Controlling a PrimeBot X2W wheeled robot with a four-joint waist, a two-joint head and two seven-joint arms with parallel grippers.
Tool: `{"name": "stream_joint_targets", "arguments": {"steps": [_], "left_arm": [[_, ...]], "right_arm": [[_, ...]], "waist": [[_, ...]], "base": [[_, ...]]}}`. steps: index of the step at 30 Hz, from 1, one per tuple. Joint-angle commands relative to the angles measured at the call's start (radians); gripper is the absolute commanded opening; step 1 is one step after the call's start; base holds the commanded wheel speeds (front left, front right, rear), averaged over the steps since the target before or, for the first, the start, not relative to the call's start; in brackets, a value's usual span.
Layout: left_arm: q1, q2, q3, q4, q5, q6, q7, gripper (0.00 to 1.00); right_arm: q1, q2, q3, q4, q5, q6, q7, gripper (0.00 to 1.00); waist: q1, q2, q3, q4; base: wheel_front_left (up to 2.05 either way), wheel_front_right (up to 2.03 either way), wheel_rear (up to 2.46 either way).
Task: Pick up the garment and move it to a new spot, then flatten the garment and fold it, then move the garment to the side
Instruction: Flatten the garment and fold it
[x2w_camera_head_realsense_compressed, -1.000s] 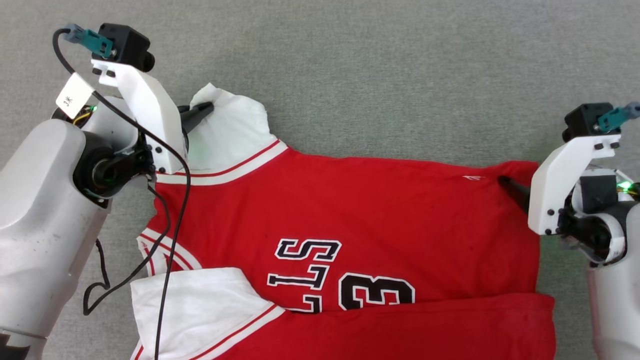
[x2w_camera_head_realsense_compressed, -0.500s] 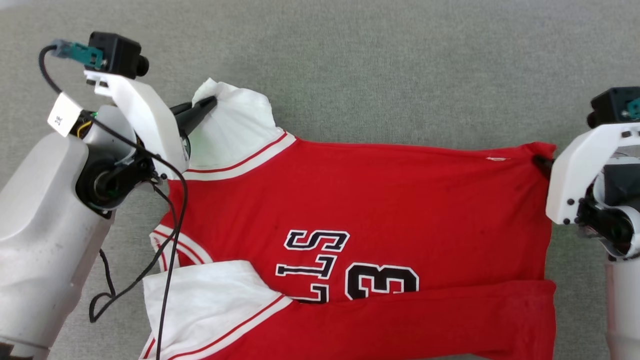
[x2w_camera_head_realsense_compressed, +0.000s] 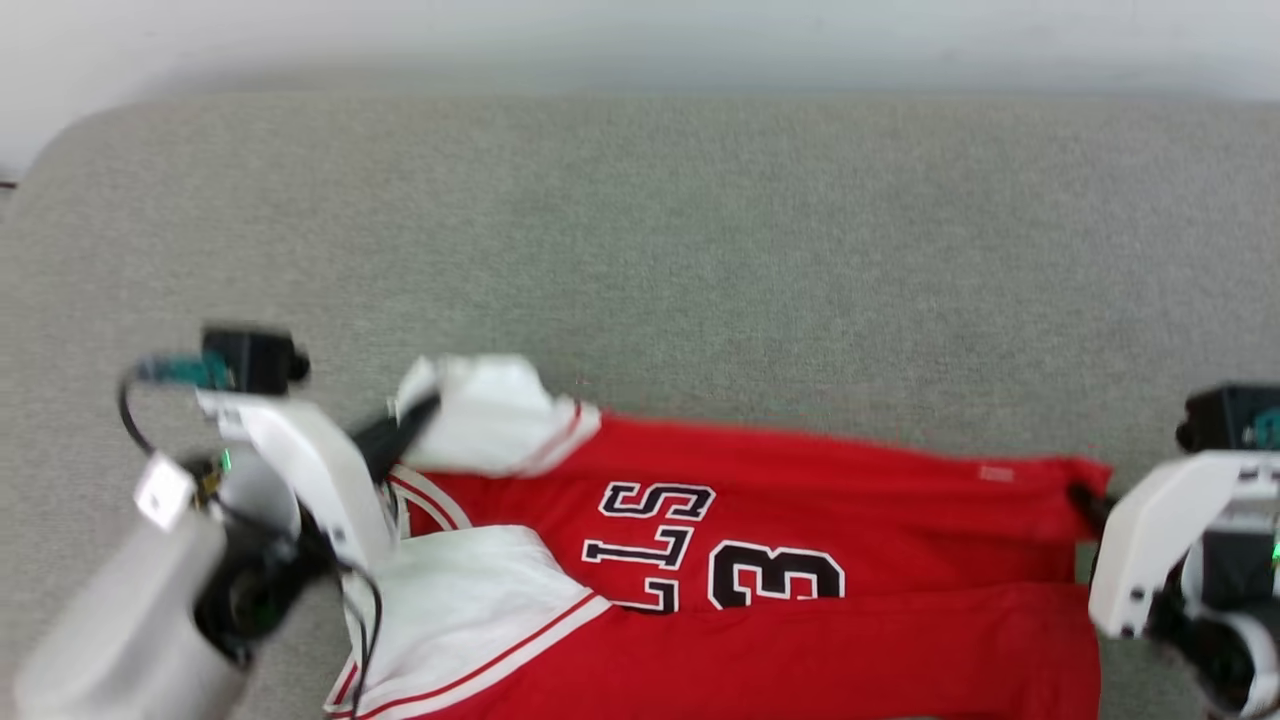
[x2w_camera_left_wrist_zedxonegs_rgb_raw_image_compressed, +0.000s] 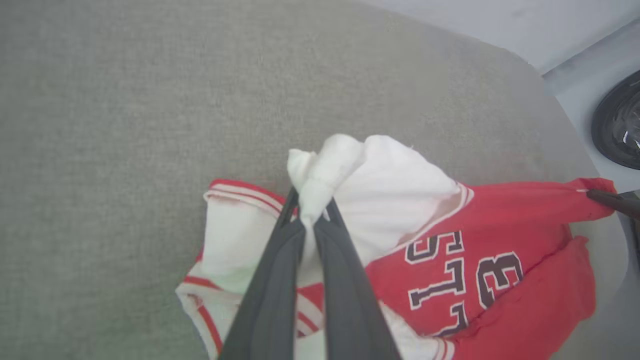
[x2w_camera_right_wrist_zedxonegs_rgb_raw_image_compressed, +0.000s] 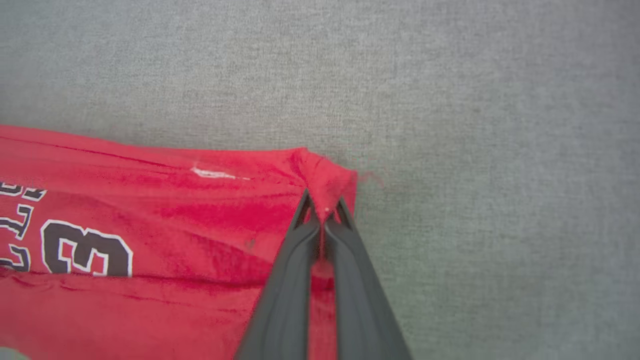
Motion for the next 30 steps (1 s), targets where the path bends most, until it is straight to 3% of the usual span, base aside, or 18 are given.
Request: {"name": "stream_joint_targets", "arguments": {"steps": [1, 7, 11, 12, 14, 15, 16, 17, 18, 24, 30], "left_arm": [[0.051, 0.009, -0.003, -0.017, -0.004, 0.016, -0.013, 0.0], [0.23, 0.013, -0.023, -0.072, -0.023, 0.085, -0.037, 0.0], [0.297, 0.004, -0.039, -0.078, -0.033, 0.1, -0.041, 0.0], [0.312, -0.002, -0.046, -0.074, -0.035, 0.102, -0.044, 0.0], [0.333, -0.021, -0.058, -0.064, -0.039, 0.098, -0.052, 0.0], [0.341, -0.033, -0.057, -0.056, -0.046, 0.093, -0.061, 0.26], [0.344, -0.04, -0.058, -0.046, -0.041, 0.089, -0.072, 0.59], [0.347, -0.047, -0.063, -0.034, -0.038, 0.082, -0.079, 0.92], [0.347, -0.056, -0.066, -0.026, -0.036, 0.075, -0.087, 1.0], [0.32, -0.076, -0.071, 0.002, 0.037, 0.068, -0.189, 1.0], [0.304, -0.082, -0.063, -0.023, 0.108, 0.085, -0.296, 1.0]], "right_arm": [[0.043, 0.008, -0.002, -0.003, 0.004, -0.001, -0.008, 0.0], [0.158, 0.028, -0.013, 0.025, 0.029, -0.001, -0.058, 0.0], [0.201, 0.036, -0.014, 0.05, 0.041, -0.001, -0.093, 0.0], [0.209, 0.038, -0.012, 0.058, 0.042, -0.001, -0.109, 0.04], [0.228, 0.042, -0.019, 0.083, 0.052, -0.001, -0.138, 0.28], [0.237, 0.045, -0.02, 0.095, 0.055, -0.001, -0.155, 0.46], [0.245, 0.046, -0.018, 0.104, 0.058, -0.001, -0.173, 1.0], [0.249, 0.048, -0.015, 0.114, 0.067, -0.001, -0.191, 1.0], [0.256, 0.049, -0.013, 0.12, 0.072, -0.002, -0.212, 1.0], [0.29, 0.052, 0.004, 0.082, 0.096, -0.001, -0.328, 1.0], [0.31, 0.052, 0.008, 0.004, 0.098, -0.001, -0.324, 1.0]], "waist": [[0.0, 0.0, -0.025, 0.012], [0.0, 0.0, -0.069, 0.023], [0.0, 0.0, -0.082, 0.026], [0.0, 0.0, -0.085, 0.026], [0.0, 0.0, -0.09, 0.027], [0.0, 0.0, -0.093, 0.028], [0.0, 0.0, -0.095, 0.029], [0.0, 0.0, -0.096, 0.029], [0.0, 0.0, -0.097, 0.03], [0.0, 0.0, -0.112, 0.032], [0.0, 0.0, -0.141, 0.027]], "base": [[0.0, 0.0, 0.0], [0.0, 0.0, 0.0], [0.0, 0.0, 0.0], [0.0, 0.0, 0.0], [0.0, 0.0, 0.0], [0.0, 0.0, 0.0], [0.0, 0.0, 0.0], [0.0, 0.0, 0.0], [0.0, 0.0, 0.0], [0.0, 0.0, 0.0], [0.0, 0.0, 0.0]]}}
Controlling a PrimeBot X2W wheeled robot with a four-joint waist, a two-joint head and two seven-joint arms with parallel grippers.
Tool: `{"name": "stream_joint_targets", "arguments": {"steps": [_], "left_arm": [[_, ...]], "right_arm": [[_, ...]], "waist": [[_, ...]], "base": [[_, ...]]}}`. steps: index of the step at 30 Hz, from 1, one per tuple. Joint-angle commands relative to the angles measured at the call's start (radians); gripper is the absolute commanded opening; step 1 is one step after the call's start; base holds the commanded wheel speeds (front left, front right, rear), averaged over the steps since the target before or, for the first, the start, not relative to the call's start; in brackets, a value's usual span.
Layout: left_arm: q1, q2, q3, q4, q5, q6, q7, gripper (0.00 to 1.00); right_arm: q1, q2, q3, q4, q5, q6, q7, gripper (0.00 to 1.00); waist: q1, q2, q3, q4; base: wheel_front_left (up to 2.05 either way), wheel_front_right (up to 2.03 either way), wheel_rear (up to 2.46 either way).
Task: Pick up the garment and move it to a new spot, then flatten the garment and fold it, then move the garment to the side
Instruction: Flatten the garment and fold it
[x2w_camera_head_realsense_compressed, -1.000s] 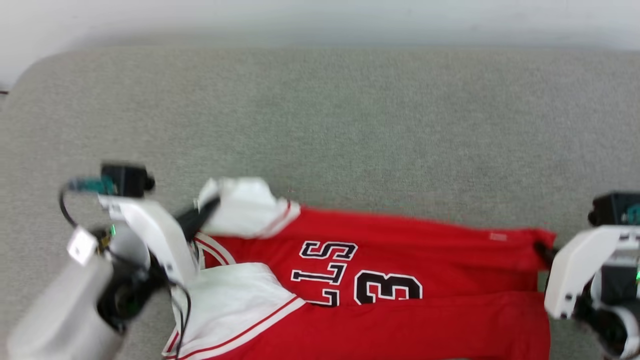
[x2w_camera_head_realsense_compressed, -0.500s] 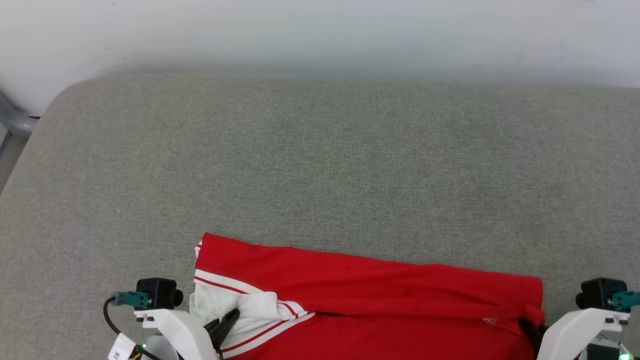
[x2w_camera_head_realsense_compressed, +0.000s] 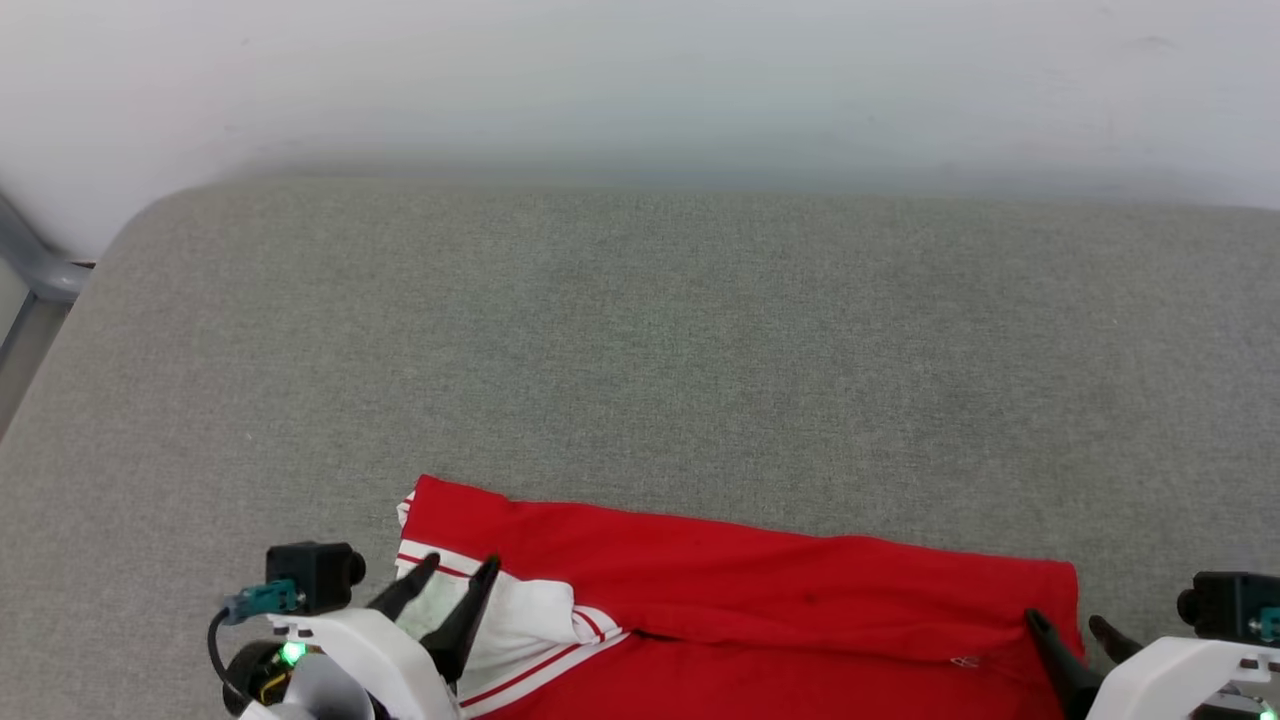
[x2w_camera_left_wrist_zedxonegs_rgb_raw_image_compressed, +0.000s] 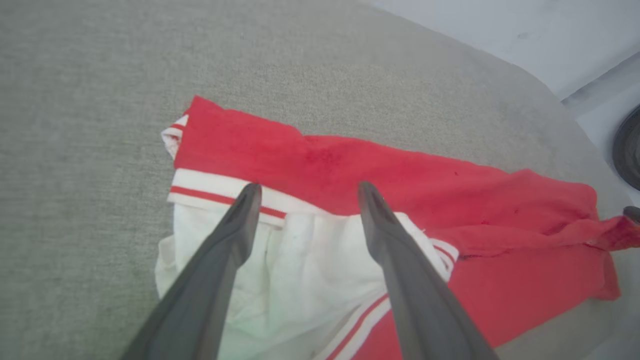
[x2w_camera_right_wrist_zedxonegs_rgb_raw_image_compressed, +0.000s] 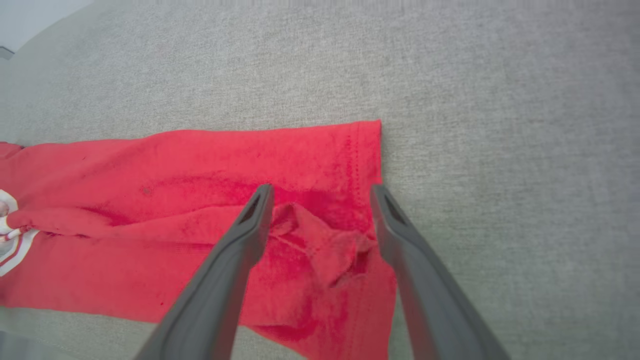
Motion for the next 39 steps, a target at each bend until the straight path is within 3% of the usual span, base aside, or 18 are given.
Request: {"name": "stream_joint_targets", "arguments": {"steps": [1, 11, 13, 16, 28, 29, 31, 39], "left_arm": [[-0.014, 0.001, 0.009, -0.008, 0.011, 0.005, -0.018, 1.0], [-0.05, -0.002, 0.05, -0.11, 0.162, 0.071, -0.185, 1.0], [-0.044, -0.018, 0.1, -0.174, 0.22, 0.104, -0.204, 1.0], [-0.028, -0.033, 0.137, -0.22, 0.264, 0.12, -0.208, 1.0], [0.034, -0.081, 0.236, -0.307, 0.36, 0.109, -0.208, 1.0], [0.038, -0.084, 0.239, -0.304, 0.362, 0.107, -0.208, 1.0], [0.041, -0.09, 0.245, -0.302, 0.367, 0.105, -0.208, 1.0], [0.047, -0.075, 0.24, -0.282, 0.395, 0.103, -0.207, 1.0]], "right_arm": [[0.004, 0.002, -0.005, -0.014, 0.002, -0.001, 0.007, 1.0], [-0.017, -0.033, -0.11, -0.079, -0.05, -0.001, 0.177, 1.0], [0.001, -0.052, -0.119, -0.072, -0.053, -0.001, 0.24, 1.0], [0.006, -0.055, -0.113, -0.062, -0.049, -0.001, 0.264, 1.0], [-0.025, -0.012, -0.026, 0.13, 0.001, 0.0, 0.278, 1.0], [-0.026, -0.01, -0.016, 0.145, 0.005, 0.001, 0.278, 0.73], [-0.031, -0.005, -0.002, 0.164, 0.022, 0.001, 0.273, 0.0], [-0.082, -0.059, 0.013, 0.127, 0.032, -0.001, 0.252, 0.0]], "waist": [[0.0001, 0.0, -0.004, -0.001], [0.0001, 0.0, -0.001, 0.04], [0.0001, 0.0, 0.009, 0.065], [0.0001, 0.0, 0.02, 0.078], [0.0001, 0.0, 0.065, 0.095], [0.0001, 0.0, 0.066, 0.095], [0.0001, 0.0, 0.067, 0.093], [0.0001, 0.0, 0.046, 0.069]], "base": [[0.0, 0.0, 0.0], [0.0, 0.0, 0.0], [0.0, 0.0, 0.0], [0.0, 0.0, 0.0], [0.0, 0.0, 0.0], [0.0, 0.0, 0.0], [0.0, 0.0, 0.0], [0.0, 0.0, 0.0]]}}
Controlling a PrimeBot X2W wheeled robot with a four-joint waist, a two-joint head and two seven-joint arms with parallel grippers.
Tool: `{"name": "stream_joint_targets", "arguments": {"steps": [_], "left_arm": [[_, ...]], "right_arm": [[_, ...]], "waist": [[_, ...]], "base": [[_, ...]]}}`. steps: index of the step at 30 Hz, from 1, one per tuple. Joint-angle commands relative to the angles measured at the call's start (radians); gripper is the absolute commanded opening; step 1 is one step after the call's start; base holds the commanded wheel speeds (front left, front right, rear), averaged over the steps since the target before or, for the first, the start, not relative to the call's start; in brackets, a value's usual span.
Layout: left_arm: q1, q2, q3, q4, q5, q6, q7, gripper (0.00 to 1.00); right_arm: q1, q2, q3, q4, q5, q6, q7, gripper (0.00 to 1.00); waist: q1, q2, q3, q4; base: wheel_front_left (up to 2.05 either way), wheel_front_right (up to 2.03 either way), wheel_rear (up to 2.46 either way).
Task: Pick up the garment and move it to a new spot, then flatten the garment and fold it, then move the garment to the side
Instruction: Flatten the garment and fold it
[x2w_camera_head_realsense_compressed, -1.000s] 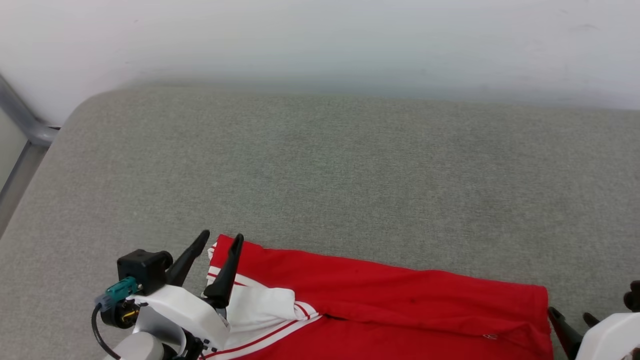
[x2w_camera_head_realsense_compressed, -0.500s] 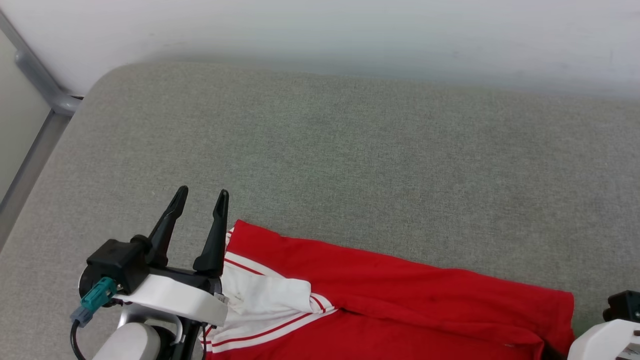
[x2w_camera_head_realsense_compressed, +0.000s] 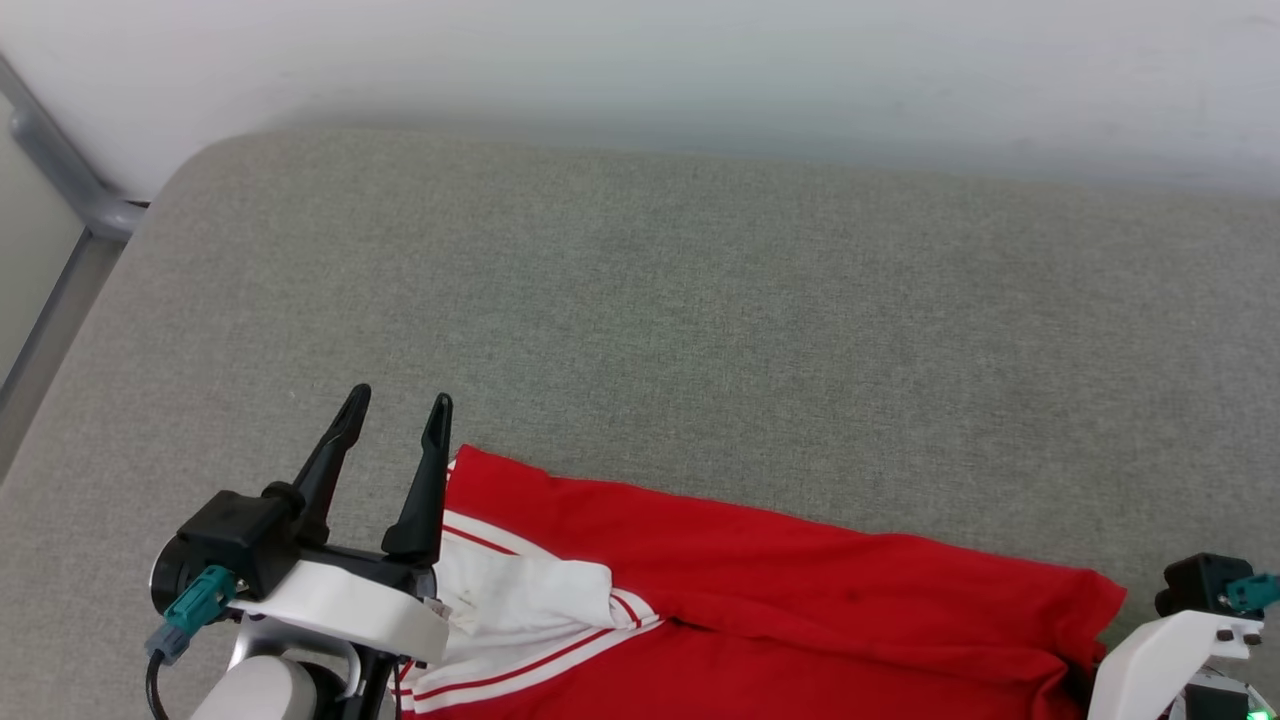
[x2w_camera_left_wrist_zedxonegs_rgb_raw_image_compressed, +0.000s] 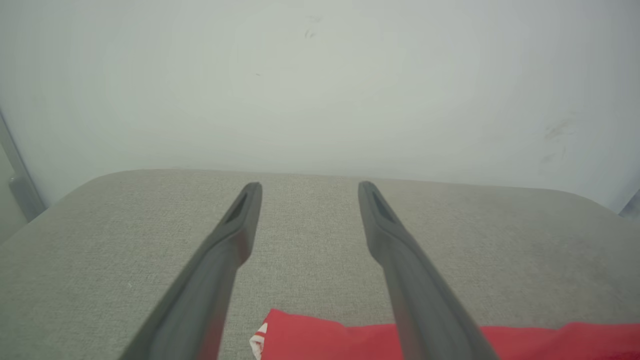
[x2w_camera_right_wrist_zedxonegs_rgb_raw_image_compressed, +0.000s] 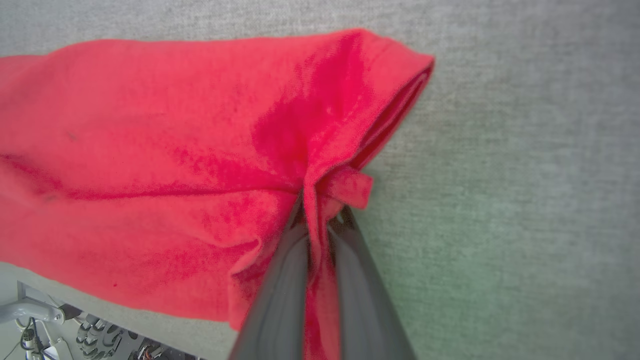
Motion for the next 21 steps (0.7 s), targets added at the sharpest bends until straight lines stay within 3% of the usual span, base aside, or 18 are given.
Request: {"name": "stream_joint_targets", "arguments": {"steps": [1, 9, 17, 21], "left_arm": [[0.015, 0.006, -0.001, 0.004, 0.006, 0.005, -0.003, 1.0], [0.059, 0.014, 0.004, 0.012, 0.018, 0.054, 0.005, 1.0], [0.073, 0.018, -0.01, 0.01, 0.025, 0.058, 0.011, 1.0], [0.073, 0.014, -0.016, 0.014, 0.024, 0.058, 0.015, 1.0]], "right_arm": [[-0.01, -0.003, 0.013, -0.004, 0.002, 0.0, 0.002, 0.0], [0.018, -0.045, -0.077, -0.07, 0.002, -0.001, 0.036, 0.0], [0.029, -0.054, -0.256, -0.085, -0.019, -0.001, 0.071, 0.0], [0.013, -0.022, -0.32, -0.092, 0.003, -0.001, 0.118, 0.0]], "waist": [[0.0, -0.0001, -0.013, -0.01], [0.0, -0.0001, -0.068, -0.049], [0.0, -0.0001, -0.088, -0.064], [0.0, -0.0001, -0.094, -0.065]], "base": [[0.0, 0.0, 0.0], [0.0, 0.0, 0.0], [0.0, 0.0, 0.0], [0.0, 0.0, 0.0]]}}
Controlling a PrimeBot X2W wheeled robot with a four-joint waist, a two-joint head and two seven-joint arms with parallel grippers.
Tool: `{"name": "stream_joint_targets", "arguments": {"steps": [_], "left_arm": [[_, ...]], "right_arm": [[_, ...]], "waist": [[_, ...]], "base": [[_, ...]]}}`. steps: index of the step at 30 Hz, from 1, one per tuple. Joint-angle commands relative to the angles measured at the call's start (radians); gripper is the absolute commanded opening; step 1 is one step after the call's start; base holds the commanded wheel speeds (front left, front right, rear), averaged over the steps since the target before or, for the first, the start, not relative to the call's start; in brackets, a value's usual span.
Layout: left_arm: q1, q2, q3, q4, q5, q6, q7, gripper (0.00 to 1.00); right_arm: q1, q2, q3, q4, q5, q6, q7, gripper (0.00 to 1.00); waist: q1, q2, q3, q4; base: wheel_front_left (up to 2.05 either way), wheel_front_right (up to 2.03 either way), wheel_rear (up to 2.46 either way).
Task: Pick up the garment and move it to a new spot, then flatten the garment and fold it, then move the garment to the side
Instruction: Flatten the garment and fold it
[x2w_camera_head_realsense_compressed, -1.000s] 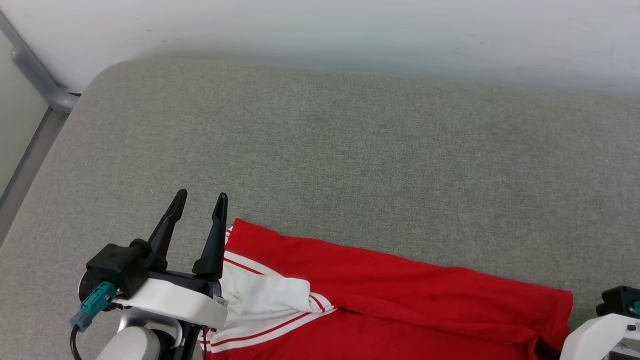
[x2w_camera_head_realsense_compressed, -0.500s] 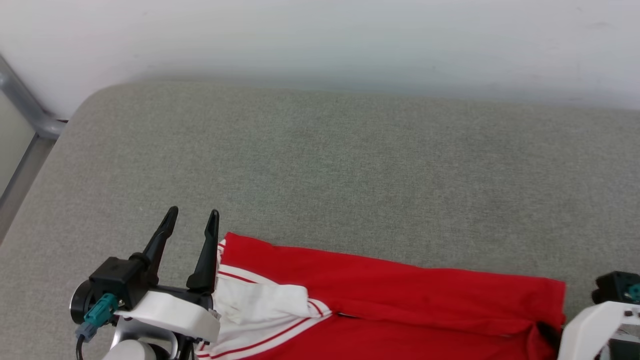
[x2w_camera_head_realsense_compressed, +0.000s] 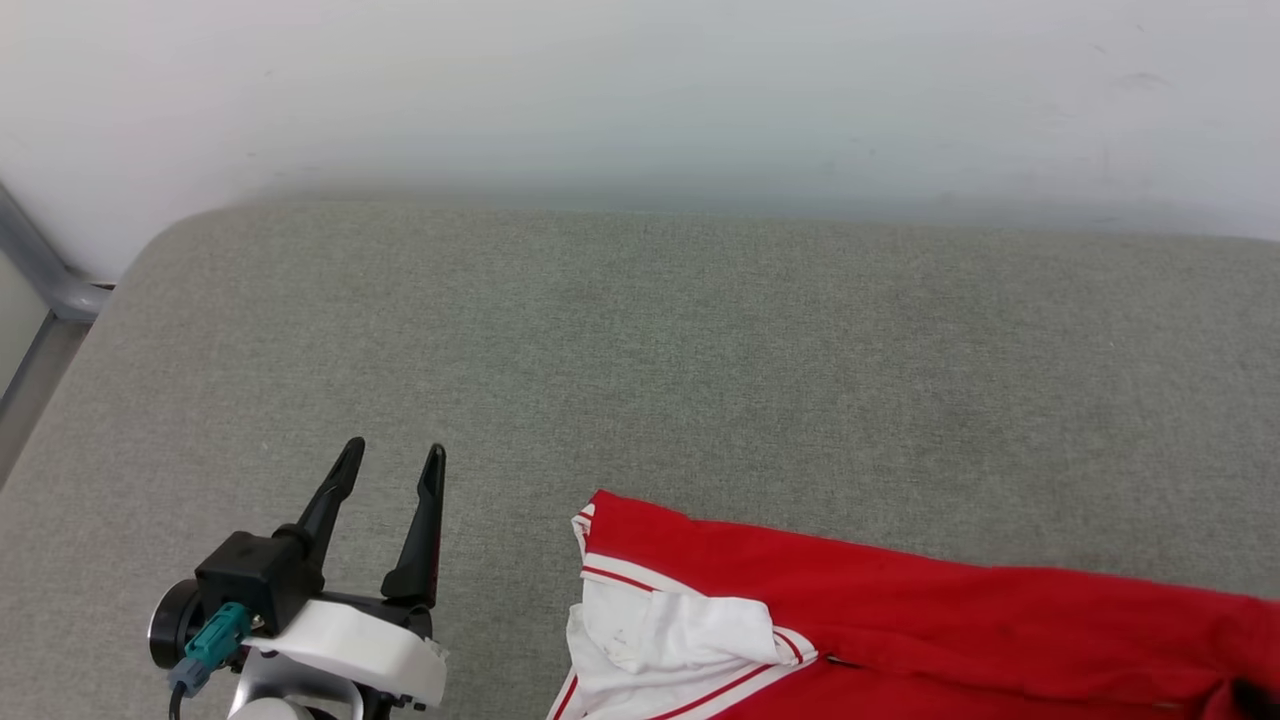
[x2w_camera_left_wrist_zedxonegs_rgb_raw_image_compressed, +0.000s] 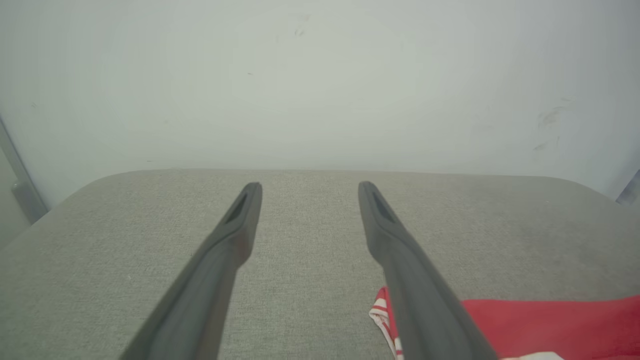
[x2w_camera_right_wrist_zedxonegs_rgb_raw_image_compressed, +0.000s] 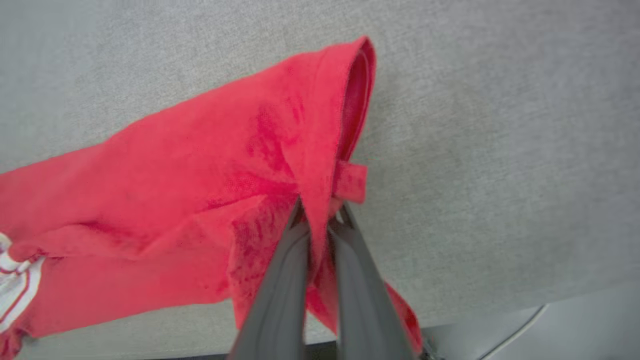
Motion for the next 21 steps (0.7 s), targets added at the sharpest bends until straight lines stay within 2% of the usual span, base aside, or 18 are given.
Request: {"name": "stream_joint_targets", "arguments": {"steps": [1, 5, 9, 12, 21], "left_arm": [[0.011, -0.002, 0.0, 0.001, 0.003, 0.001, 0.003, 1.0], [0.008, -0.004, -0.006, 0.002, 0.0, -0.001, 0.006, 1.0], [-0.004, -0.005, -0.011, 0.008, -0.004, -0.005, 0.007, 1.0], [-0.014, -0.007, -0.013, 0.012, -0.009, -0.009, 0.009, 1.0], [-0.055, -0.032, -0.036, 0.03, -0.014, -0.033, 0.01, 1.0]], "right_arm": [[-0.012, 0.021, -0.006, 0.0, 0.021, 0.0, 0.013, 0.0], [-0.07, 0.075, -0.07, 0.023, 0.209, 0.0, 0.159, 0.0], [-0.095, 0.087, -0.057, 0.067, 0.437, 0.0, 0.237, 0.0], [-0.11, 0.086, -0.004, 0.113, 0.581, 0.0, 0.234, 0.0], [-0.139, 0.087, 0.294, 0.184, 0.822, 0.0, 0.11, 0.0]], "waist": [[0.0, 0.0, -0.001, 0.0], [0.0, 0.0, 0.0, 0.002], [0.0, 0.0, 0.002, 0.015], [0.0, 0.0, 0.008, 0.026], [0.0, 0.0, 0.038, 0.072]], "base": [[0.0, 0.0, 0.0], [0.0, 0.0, 0.0], [0.0, 0.0, 0.0], [0.0, 0.0, 0.0], [0.0, 0.0, 0.0]]}}
